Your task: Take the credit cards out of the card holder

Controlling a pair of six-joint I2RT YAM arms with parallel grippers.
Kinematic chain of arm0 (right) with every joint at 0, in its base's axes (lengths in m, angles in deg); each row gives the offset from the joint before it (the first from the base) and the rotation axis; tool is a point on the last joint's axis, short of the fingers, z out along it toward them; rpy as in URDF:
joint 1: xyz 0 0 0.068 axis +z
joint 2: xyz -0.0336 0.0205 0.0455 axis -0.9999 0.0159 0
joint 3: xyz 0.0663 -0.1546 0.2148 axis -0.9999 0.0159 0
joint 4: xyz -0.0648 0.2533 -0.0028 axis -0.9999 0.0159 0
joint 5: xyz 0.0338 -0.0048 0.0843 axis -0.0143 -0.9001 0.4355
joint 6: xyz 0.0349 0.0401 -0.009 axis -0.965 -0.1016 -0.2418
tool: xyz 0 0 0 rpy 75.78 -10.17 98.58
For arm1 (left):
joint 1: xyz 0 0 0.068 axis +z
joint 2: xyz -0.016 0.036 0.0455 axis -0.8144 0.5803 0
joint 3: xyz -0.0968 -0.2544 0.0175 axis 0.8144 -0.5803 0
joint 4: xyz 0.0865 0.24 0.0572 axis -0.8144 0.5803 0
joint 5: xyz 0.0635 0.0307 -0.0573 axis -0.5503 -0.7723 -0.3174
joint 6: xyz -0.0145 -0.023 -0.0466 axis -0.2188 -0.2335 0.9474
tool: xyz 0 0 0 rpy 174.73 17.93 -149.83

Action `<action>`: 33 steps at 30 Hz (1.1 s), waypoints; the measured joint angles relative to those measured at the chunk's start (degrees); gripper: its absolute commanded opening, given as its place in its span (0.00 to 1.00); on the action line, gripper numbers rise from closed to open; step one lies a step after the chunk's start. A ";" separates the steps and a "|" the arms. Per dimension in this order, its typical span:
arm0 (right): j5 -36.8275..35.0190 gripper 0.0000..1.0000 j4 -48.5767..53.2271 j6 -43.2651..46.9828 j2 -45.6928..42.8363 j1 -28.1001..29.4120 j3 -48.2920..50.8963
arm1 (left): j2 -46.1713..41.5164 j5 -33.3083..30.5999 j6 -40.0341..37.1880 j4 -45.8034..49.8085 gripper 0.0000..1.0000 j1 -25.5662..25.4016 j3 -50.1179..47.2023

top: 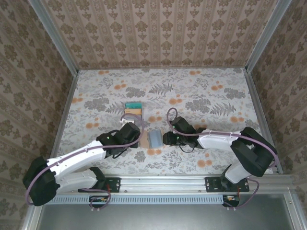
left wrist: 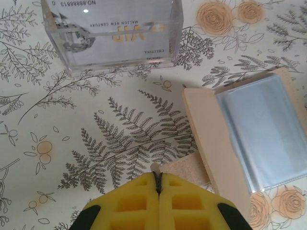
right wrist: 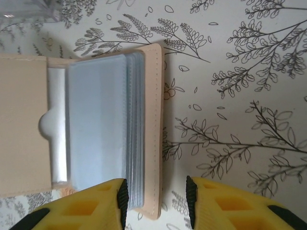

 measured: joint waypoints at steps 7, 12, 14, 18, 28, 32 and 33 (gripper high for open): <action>1.09 0.35 -1.92 -0.68 3.52 -0.13 -0.76 | -0.02 0.63 0.02 -0.68 0.00 0.11 -1.11; 2.60 0.31 -4.07 -1.53 4.79 -0.04 -1.20 | 0.00 1.20 0.22 -1.70 0.00 0.15 -2.14; 3.48 0.23 -4.92 -1.86 5.27 -0.04 -1.20 | 0.00 1.38 0.31 -2.05 0.00 0.15 -2.49; 4.74 0.00 -5.49 -2.03 5.66 -0.04 -1.20 | 0.00 1.49 0.44 -2.82 0.00 0.15 -2.73; 5.68 0.00 -4.28 -1.88 -2.99 -0.04 -0.20 | 1.22 2.47 0.59 -4.68 0.00 0.15 -3.48; 5.49 0.00 -0.81 -1.62 -12.15 0.50 -0.35 | 3.21 3.63 0.63 -7.04 0.00 0.15 -4.00; 5.16 0.00 0.44 -1.44 -13.99 1.03 -0.61 | 4.00 3.93 0.63 -7.74 0.00 0.15 -4.02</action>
